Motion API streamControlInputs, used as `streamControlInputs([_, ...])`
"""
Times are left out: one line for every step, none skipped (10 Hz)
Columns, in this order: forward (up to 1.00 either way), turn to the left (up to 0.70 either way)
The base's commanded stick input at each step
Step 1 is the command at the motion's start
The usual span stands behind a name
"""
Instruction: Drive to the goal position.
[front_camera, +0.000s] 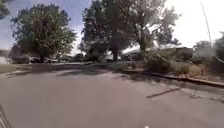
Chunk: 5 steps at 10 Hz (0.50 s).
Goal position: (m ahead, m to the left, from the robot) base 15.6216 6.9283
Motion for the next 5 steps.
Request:
streamControlInputs([0.7, 0.03])
streamControlInputs([0.7, 0.03])
streamControlInputs([0.7, 0.03])
streamControlInputs([0.7, 0.03])
streamControlInputs([0.7, 0.03])
